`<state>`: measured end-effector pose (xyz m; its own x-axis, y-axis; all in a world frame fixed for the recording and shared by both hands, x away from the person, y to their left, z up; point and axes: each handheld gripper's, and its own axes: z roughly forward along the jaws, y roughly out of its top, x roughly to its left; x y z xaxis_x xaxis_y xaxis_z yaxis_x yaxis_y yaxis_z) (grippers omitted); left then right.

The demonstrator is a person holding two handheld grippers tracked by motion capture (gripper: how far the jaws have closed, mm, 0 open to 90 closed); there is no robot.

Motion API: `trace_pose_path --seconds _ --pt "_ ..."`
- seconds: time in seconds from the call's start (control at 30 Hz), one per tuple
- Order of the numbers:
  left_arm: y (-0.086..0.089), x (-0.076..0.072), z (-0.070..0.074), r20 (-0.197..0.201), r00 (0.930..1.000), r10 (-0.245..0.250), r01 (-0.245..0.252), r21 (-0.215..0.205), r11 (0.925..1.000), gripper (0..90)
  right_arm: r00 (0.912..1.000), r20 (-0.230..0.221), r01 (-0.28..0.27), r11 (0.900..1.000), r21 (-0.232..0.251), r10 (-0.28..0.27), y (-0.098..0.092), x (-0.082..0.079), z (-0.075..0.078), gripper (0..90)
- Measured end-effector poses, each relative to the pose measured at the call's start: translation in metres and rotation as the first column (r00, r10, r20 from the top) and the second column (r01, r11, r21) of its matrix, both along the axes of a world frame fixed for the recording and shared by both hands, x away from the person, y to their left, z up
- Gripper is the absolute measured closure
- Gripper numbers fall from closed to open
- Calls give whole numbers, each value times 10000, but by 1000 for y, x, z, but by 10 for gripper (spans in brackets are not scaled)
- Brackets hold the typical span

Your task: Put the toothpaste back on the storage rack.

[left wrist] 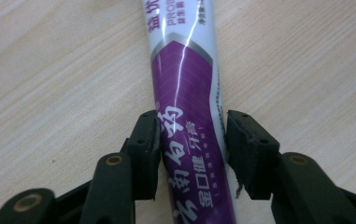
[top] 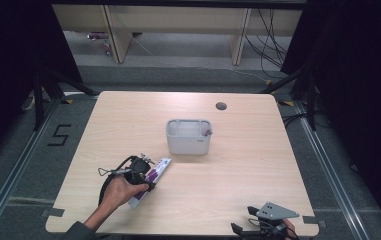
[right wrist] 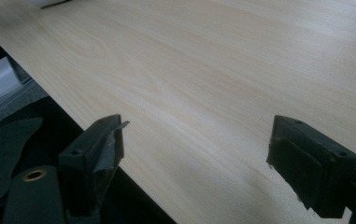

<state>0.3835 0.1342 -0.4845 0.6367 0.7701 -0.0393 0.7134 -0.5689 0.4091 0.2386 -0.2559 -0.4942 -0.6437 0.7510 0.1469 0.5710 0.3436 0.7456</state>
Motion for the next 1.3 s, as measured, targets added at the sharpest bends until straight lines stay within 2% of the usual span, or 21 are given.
trace_pose_path --seconds 0.07,0.1,0.17,0.23,0.27,0.3,0.37,0.4,0.47,0.57,0.67,0.73,0.77,0.97,1.0,1.1,1.13,1.2,1.23,1.27,1.3 --pt "-2 -1 2 103 9998 -154 155 -46 9999 598 10000 49 -46 10000 17 46 -1 0 0 188" --pt "-3 0 5 15 9993 -367 367 -15 9993 632 10000 16 -22 9999 106 22 -1 0 0 188" --pt "-4 -1 6 3 9992 -401 401 -183 9990 715 10000 43 -20 10000 77 19 -1 0 0 188" --pt "-11 -3 7 21 9970 -779 778 256 9966 734 10000 32 -36 10000 47 35 0 -1 0 189" --pt "-12 -3 8 -38 9960 -893 894 398 9952 738 9999 -161 65 9999 107 -63 1 -3 1 189" --pt "-13 -2 8 -135 9946 -1024 1030 523 9933 741 9999 121 -5 10000 40 4 1 -1 1 190" --pt "-15 0 8 -206 9937 -1106 1117 673 9915 743 10000 96 -12 10000 27 11 1 -2 1 192" --pt "-16 1 8 -300 9938 -1075 1093 671 9917 744 9999 -105 50 9998 182 -48 3 -3 2 192" --pt "-17 3 8 -514 9931 -1058 1094 718 9914 744 9998 153 -128 9999 59 127 2 0 1 192" --pt "-19 5 8 -688 9916 -1094 1149 818 9900 744 9999 -52 -151 9998 157 152 3 0 1 192" --pt "-22 8 8 -835 9897 -1162 1243 1007 9871 745 9997 170 -157 9998 81 155 1 0 1 193" --pt "-23 9 9 -971 9877 -1227 1334 1123 9847 745 9999 38 -127 9998 143 127 2 0 1 193" --pt "-24 10 9 -1033 9874 -1202 1322 1184 9841 745 9998 -193 22 9998 189 -19 2 -1 2 193" --pt "-26 12 8 -1164 9833 -1396 1547 1331 9790 745 9999 36 -111 9999 127 110 1 0 1 193" --pt "-26 13 8 -1192 9829 -1406 1562 1338 9786 745 9998 -178 37 9998 181 -34 1 -1 1 193" --pt "-27 14 8 -1283 9817 -1409 1581 1354 9781 745 9999 90 -88 9999 63 87 1 0 1 193" --pt "-27 14 7 -1313 9809 -1438 1614 1358 9775 745 9998 -175 101 9998 192 -97 2 -2 1 193" --pt "-28 15 7 -1388 9791 -1484 1683 1447 9751 744 9999 -131 4 9991 414 2 2 0 0 194" --pt "-28 15 7 -1388 9791 -1484 1683 1447 9751 744 9990 -426 150 9982 581 -125 3 -2 0 194" --pt "-29 16 6 -1422 9777 -1546 1755 1482 9733 744 9992 -397 103 9986 526 -82 3 -2 0 195" --pt "-30 17 6 -1482 9767 -1555 1775 1488 9728 744 9999 -123 -23 9994 356 28 1 0 0 195"
